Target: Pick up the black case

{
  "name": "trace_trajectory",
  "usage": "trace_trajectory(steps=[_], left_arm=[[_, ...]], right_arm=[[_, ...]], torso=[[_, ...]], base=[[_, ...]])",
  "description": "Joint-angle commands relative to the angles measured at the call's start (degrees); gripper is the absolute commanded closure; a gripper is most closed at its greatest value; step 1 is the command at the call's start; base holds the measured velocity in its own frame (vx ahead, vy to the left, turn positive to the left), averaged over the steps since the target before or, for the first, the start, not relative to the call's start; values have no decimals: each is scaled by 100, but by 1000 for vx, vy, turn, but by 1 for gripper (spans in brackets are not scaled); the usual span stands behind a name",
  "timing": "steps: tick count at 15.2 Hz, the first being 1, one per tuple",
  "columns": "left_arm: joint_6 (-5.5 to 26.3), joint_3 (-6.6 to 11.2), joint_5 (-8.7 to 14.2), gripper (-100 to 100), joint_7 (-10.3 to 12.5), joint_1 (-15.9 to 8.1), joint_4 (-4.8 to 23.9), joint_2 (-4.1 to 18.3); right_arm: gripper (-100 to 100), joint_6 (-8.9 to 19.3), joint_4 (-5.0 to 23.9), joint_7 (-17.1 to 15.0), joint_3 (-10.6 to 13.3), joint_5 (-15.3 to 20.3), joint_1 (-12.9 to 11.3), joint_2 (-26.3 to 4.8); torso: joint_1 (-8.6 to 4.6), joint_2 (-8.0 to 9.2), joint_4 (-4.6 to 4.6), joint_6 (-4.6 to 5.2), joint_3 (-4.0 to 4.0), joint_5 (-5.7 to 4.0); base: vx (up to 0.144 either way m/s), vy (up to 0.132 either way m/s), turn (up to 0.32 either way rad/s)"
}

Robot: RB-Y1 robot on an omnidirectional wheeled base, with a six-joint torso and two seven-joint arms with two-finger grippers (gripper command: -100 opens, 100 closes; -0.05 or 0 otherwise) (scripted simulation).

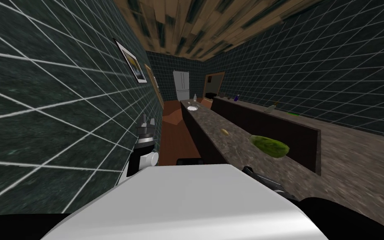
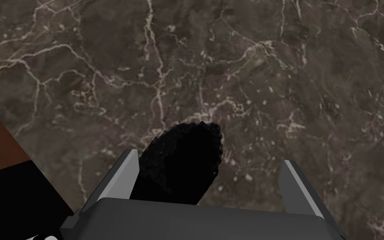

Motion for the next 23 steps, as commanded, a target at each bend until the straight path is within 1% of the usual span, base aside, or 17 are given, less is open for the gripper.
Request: trace_trajectory(steps=[1, 2, 4, 5, 7, 8, 9, 10, 12, 13, 14, 15, 16, 17, 21, 22, 23], left_arm=[[0, 0, 0, 0, 0, 0, 0, 0], [0, 0, 0, 0, 0, 0, 0, 0], [0, 0, 0, 0, 0, 0, 0, 0], [0, 0, 0, 0, 0, 0, 0, 0], [0, 0, 0, 0, 0, 0, 0, 0], [0, 0, 0, 0, 0, 0, 0, 0], [0, 0, 0, 0, 0, 0, 0, 0], [0, 0, 0, 0, 0, 0, 0, 0], [0, 0, 0, 0, 0, 0, 0, 0], [0, 0, 0, 0, 0, 0, 0, 0], [0, 0, 0, 0, 0, 0, 0, 0], [0, 0, 0, 0, 0, 0, 0, 0], [0, 0, 0, 0, 0, 0, 0, 0], [0, 0, 0, 0, 0, 0, 0, 0], [0, 0, 0, 0, 0, 0, 0, 0], [0, 0, 0, 0, 0, 0, 0, 0], [0, 0, 0, 0, 0, 0, 0, 0]], right_arm=[[-100, 182, -39, -187, -49, -41, 65, 43], [-100, 364, -19, -374, -174, -215, 233, 101], [-100, 464, -19, -479, -174, -215, 233, 101], [-100, 671, 1, -683, -292, -380, 395, 159], [-100, 735, 1, -758, -292, -380, 395, 159], [-100, 948, 24, -973, -402, -538, 551, 218], [-100, 996, 24, -1025, -402, -538, 551, 218], [-100, 1161, 48, -1187, -505, -686, 698, 276], [-100, 1244, 48, -1277, -505, -686, 698, 276], [-100, 1450, 73, -1481, -600, -825, 838, 333], [-100, 1479, 73, -1515, -600, -825, 838, 333], [-100, 1651, 101, -1682, -685, -954, 969, 387], [-100, 1700, 101, -1736, -685, -954, 969, 387], [-100, 1862, 129, -1890, -762, -1072, 1090, 438], [-100, 2259, 186, -2292, -887, -1274, 1300, 526], [-100, 2263, 186, -2293, -887, -1274, 1300, 526], [-100, 2413, 214, -2439, -935, -1356, 1386, 562]], torso=[[0, 0, 0, 0, 0, 0], [3, 4, 1, 1, 2, 1], [11, 1, 0, 0, 0, 3], [7, 5, 1, 2, 2, 2], [1, 2, 0, 0, 1, 2], [0, 5, 1, 1, 2, 0], [0, 5, 1, 0, 3, 0], [1, 4, 1, 1, 2, 1], [4, -2, 0, 0, -1, 1], [3, 2, 0, 1, 1, 1], [3, 4, 1, 0, 2, 1], [3, 6, 1, 0, 3, 1], [2, 5, 1, 0, 3, 2], [1, 5, 1, 0, 3, 1], [2, 4, 1, 0, 2, 1], [1, 7, 1, 0, 4, 1], [1, 10, 2, 1, 5, 1]], base=[[69, 17, 69], [82, 32, 142], [79, 21, 86], [78, 6, 111], [79, -2, 75], [76, 1, 86], [83, 3, 97], [98, 11, 129], [85, 6, 74], [74, 6, 106], [69, 3, 109], [78, -3, 123], [79, -4, 85], [86, -6, 98], [77, -2, 83], [56, -6, 67], [57, -2, 67]])
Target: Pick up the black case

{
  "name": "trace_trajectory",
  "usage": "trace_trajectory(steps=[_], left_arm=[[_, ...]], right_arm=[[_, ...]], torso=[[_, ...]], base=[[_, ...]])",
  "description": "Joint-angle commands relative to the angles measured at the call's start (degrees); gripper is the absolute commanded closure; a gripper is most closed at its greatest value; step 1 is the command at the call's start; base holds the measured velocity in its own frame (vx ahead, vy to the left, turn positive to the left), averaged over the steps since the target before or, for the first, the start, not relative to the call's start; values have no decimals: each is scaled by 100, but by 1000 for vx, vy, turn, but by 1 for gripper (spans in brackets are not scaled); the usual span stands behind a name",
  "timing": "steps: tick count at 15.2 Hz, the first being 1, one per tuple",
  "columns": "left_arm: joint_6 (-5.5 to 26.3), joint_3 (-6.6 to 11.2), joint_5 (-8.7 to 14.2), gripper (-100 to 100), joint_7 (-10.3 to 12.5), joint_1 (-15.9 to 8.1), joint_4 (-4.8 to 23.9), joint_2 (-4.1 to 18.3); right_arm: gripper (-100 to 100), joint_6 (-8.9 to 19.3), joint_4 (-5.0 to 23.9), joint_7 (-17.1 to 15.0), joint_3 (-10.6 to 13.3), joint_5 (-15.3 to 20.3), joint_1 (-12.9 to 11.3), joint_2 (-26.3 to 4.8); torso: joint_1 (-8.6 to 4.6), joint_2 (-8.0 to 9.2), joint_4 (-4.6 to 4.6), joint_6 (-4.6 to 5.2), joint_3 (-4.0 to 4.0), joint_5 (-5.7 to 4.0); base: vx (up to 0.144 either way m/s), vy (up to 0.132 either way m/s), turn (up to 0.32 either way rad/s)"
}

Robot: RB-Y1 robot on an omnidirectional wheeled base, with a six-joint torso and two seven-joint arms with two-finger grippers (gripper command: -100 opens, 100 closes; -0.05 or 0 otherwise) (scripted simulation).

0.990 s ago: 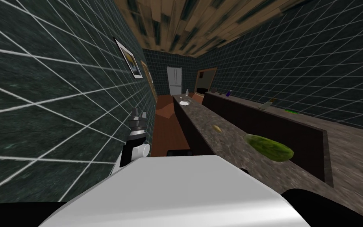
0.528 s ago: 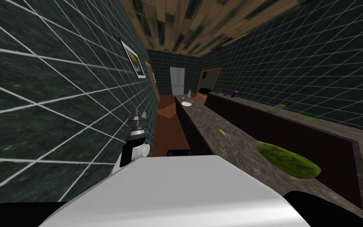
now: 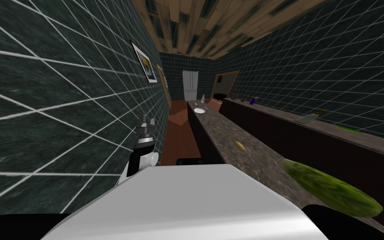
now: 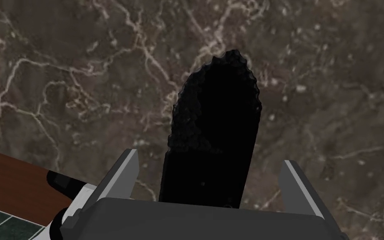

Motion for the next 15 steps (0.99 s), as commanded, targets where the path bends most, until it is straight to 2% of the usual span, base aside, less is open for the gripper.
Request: trace_trajectory(steps=[1, 5, 6, 11, 12, 13, 15], left_arm=[[0, 0, 0, 0, 0, 0, 0, 0], [0, 0, 0, 0, 0, 0, 0, 0], [0, 0, 0, 0, 0, 0, 0, 0], [0, 0, 0, 0, 0, 0, 0, 0], [0, 0, 0, 0, 0, 0, 0, 0], [0, 0, 0, 0, 0, 0, 0, 0], [0, 0, 0, 0, 0, -1, 0, 0]], right_arm=[[-100, 254, 53, -241, -67, -141, 160, 81], [-100, 518, 114, -490, -135, -279, 307, 145], [-100, 437, 104, -388, -127, -289, 312, 144], [-100, 244, 636, -89, 40, -117, -27, 220], [-100, 288, 535, -153, 4, -164, 49, 205], [100, 272, 560, -130, 12, -154, 33, 207], [100, 270, 556, -128, 11, -156, 33, 206]], torso=[[0, 0, 0, 0, 0, 0], [0, -2, 0, 0, -1, 0], [-1, 1, 0, 0, 1, 0], [2, 23, 6, 1, 14, -1], [3, 24, 7, 1, 14, -1], [0, 26, 8, 1, 16, -4], [-6, 29, 9, 2, 18, -7]], base=[[68, -3, 92], [65, -8, 75], [27, -5, 10], [10, -2, -16], [0, 0, 0], [0, 0, 0], [0, 0, 0]])
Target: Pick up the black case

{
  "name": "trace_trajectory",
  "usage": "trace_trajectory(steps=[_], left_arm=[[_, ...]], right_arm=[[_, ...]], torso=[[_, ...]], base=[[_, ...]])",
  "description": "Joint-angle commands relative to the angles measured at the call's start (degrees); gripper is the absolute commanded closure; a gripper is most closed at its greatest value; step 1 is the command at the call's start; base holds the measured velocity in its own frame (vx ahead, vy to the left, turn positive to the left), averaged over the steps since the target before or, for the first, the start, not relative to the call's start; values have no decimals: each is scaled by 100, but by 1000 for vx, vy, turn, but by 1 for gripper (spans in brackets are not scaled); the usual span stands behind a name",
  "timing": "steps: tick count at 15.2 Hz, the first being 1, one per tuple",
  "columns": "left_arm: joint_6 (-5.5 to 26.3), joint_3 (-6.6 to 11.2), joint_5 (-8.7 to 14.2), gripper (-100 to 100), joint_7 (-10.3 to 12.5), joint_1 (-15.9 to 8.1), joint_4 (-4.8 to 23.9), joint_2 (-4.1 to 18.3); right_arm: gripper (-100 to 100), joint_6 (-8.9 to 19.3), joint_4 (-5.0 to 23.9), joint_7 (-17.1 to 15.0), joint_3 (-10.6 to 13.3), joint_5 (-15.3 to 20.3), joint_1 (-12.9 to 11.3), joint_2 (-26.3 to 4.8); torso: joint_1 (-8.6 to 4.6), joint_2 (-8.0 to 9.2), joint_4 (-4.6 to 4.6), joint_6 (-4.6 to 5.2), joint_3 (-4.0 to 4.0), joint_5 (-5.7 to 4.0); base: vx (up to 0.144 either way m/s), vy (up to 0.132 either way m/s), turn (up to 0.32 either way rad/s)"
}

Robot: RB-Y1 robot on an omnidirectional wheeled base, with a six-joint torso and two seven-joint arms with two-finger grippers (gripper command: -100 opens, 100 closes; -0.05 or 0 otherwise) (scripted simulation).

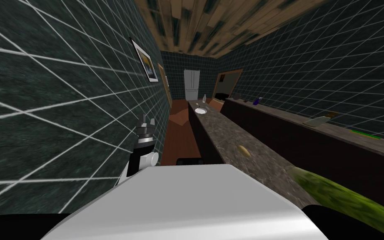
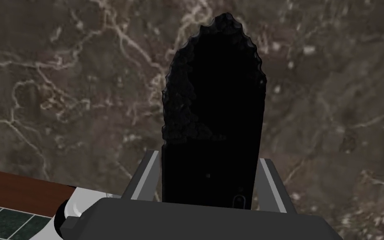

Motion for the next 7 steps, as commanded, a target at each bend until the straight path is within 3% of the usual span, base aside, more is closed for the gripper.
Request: trace_trajectory(steps=[1, 6, 7], left_arm=[[0, 0, 0, 0, 0, 0, 0, 0], [0, 0, 0, 0, 0, 0, 0, 0], [0, 0, 0, 0, 0, 0, 0, 0]], right_arm=[[100, 0, 0, 0, 0, 0, 0, 0], [100, 169, -397, -252, -124, -121, 246, -55], [100, 137, -316, -208, -99, -85, 181, -52]], torso=[[0, 0, 0, 0, 0, 0], [-2, 1, 0, -3, 0, 3], [-1, 3, -1, -2, 1, 3]], base=[[0, 0, 0], [-5, -4, 16], [-7, -2, 8]])
